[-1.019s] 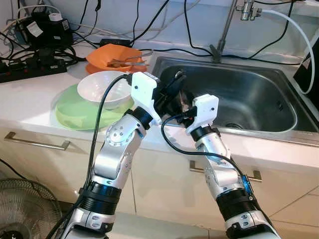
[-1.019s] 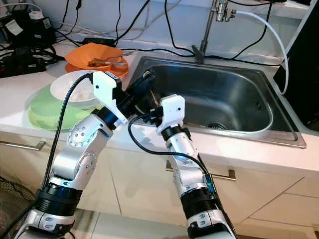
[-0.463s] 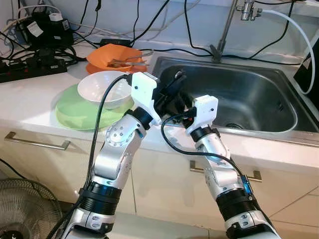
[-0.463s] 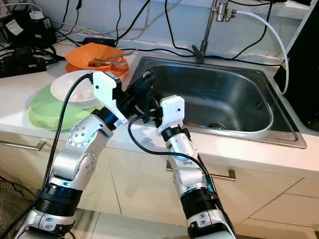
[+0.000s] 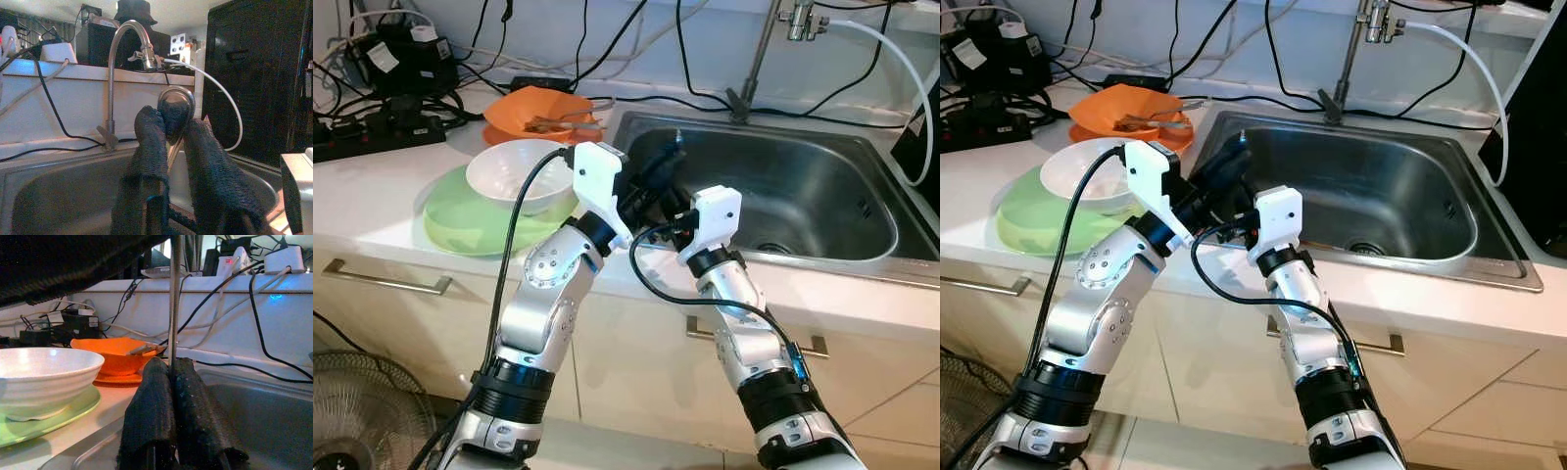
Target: Kitchen organization
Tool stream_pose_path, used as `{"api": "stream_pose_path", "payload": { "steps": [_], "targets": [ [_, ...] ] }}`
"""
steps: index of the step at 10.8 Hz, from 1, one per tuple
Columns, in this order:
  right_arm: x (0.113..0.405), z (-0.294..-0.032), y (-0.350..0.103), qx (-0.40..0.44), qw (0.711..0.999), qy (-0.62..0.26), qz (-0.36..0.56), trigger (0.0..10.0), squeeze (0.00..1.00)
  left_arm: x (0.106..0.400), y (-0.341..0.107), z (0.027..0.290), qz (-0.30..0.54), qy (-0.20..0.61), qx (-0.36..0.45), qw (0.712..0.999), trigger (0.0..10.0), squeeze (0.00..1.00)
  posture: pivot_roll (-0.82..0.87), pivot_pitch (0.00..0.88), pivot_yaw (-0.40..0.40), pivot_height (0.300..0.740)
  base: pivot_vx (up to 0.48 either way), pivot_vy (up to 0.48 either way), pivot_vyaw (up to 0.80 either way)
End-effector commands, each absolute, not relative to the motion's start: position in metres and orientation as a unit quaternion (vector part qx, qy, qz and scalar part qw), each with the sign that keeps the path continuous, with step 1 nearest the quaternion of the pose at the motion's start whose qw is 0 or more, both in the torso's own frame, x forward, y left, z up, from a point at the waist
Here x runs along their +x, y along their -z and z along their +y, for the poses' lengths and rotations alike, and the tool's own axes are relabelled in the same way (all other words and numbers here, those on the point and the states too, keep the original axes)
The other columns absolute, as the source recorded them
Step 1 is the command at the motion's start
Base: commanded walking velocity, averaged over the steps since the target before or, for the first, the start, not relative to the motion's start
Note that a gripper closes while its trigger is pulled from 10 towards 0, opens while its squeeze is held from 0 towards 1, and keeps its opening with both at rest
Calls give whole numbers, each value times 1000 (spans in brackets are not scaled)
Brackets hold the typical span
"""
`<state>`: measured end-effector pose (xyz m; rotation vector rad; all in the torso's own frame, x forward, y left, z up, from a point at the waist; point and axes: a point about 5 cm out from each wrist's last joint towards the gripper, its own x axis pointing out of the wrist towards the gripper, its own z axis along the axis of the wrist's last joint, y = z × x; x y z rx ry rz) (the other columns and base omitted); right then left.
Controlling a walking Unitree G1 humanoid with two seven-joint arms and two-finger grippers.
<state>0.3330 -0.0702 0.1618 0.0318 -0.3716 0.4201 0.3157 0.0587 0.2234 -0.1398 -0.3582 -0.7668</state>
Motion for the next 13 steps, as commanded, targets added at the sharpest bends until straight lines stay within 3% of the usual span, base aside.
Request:
{"api": "stream_pose_path", "payload": {
  "steps": [1, 5, 6, 10, 13],
  "targets": [
    [336, -77, -162, 16, 964, -193, -181, 0, 0, 315, -231, 62, -188, 368, -76, 907, 10000, 1000, 216, 0, -11, 740, 0, 0, 0],
    [345, -92, -166, 1, 969, -163, -185, 0, 0, 318, -243, 74, -215, 334, -123, 910, 10000, 1000, 219, 0, -12, 740, 0, 0, 0],
    [347, -98, -166, -4, 971, -154, -184, 0, 0, 321, -249, 83, -239, 296, -134, 915, 10000, 0, 219, 0, -12, 740, 0, 0, 0],
    [358, -120, -165, -28, 977, -120, -174, 0, 0, 327, -255, 109, -258, 221, -198, 919, 10000, 0, 223, 0, -19, 740, 0, 0, 0],
    [354, -113, -166, -17, 973, -138, -186, 0, 0, 330, -252, 110, -256, 199, -119, 938, 10000, 0, 221, 0, -17, 740, 0, 0, 0]
  ]
}}
